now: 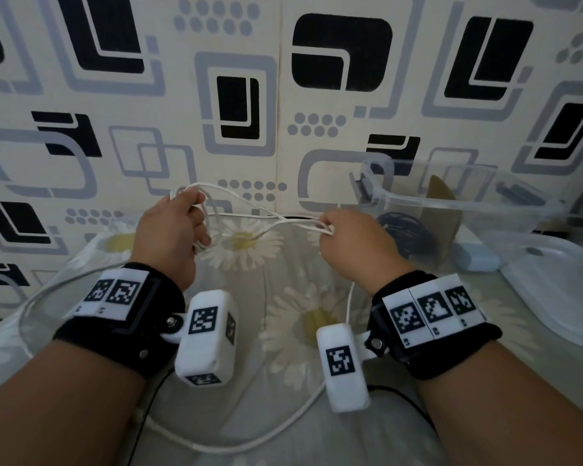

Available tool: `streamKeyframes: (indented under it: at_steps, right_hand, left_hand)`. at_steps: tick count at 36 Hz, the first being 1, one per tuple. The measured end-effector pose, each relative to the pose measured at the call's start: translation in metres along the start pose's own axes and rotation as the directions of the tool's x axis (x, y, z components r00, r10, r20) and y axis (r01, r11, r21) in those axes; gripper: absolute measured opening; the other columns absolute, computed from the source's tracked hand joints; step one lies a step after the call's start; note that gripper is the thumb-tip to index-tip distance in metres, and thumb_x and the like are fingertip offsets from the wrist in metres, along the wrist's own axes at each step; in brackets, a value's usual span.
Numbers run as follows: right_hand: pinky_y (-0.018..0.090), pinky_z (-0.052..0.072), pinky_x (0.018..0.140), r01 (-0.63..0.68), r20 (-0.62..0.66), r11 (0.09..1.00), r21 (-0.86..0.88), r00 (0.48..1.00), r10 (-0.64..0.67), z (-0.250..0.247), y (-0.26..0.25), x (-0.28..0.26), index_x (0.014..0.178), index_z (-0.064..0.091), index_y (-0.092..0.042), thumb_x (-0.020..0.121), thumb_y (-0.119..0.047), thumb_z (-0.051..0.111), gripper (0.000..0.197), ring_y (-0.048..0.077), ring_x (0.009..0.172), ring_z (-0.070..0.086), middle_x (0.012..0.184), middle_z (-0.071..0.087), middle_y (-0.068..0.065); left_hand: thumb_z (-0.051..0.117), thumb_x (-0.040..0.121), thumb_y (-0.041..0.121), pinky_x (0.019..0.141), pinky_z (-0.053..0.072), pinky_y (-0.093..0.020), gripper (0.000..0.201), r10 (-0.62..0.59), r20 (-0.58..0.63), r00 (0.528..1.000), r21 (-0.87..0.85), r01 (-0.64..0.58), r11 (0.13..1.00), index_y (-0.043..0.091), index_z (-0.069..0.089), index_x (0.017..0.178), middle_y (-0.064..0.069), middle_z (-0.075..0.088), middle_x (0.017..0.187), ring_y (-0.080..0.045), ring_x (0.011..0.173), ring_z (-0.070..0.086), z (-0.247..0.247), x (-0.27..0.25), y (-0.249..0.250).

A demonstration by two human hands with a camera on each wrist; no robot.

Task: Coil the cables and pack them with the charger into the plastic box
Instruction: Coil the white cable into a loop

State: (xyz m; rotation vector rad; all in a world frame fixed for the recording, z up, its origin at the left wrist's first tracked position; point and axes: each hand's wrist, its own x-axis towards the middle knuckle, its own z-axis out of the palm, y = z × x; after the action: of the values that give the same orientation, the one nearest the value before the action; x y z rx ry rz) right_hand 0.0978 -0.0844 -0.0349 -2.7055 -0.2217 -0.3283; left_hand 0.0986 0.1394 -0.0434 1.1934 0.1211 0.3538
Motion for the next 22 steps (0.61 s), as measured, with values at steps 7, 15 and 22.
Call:
streamKeyframes:
  at_steps: [7, 15, 22]
  right_hand:
    - [0.042, 0.056, 0.079, -0.158, 0.089, 0.956, 0.246, 0.986, 0.14, 0.01, 0.002, 0.003, 0.085, 0.062, -0.016, 0.088, -0.019, 0.047, 0.016, 0.027, 0.08, 0.068, 0.083, 0.069, 0.006]
    - [0.031, 0.034, 0.103, -0.086, 0.208, 0.917, 0.389, 0.978, 0.004, 0.013, -0.007, -0.006, 0.145, 0.036, -0.028, 0.095, -0.049, 0.048, 0.055, 0.021, 0.135, 0.041, 0.149, 0.041, 0.0]
    - [0.029, 0.051, 0.085, 0.054, -0.169, 0.837, 0.544, 0.984, 0.047, 0.012, 0.001, 0.0, 0.097, 0.074, -0.015, 0.094, -0.035, 0.058, 0.026, 0.009, 0.085, 0.062, 0.09, 0.071, 0.0]
  left_hand:
    - [0.046, 0.097, 0.017, 0.04, 0.029, -0.018, 0.023, -0.034, 0.016, 0.999, -0.046, 0.034, 0.998, 0.017, 0.05, 0.075, 0.009, 0.025, 0.045, -0.009, 0.038, 0.022, 0.001, 0.0, 0.0]
    - [0.045, 0.099, 0.019, 0.04, 0.026, -0.019, 0.028, -0.089, -0.044, 0.995, -0.182, 0.079, 0.98, 0.019, 0.048, 0.072, 0.009, 0.023, 0.043, -0.009, 0.039, 0.019, -0.003, 0.002, 0.005]
    - [0.042, 0.1, 0.015, 0.037, 0.027, -0.019, 0.031, -0.118, -0.115, 0.986, -0.272, 0.083, 0.959, 0.02, 0.041, 0.069, 0.008, 0.022, 0.039, -0.01, 0.036, 0.019, -0.014, 0.007, 0.012]
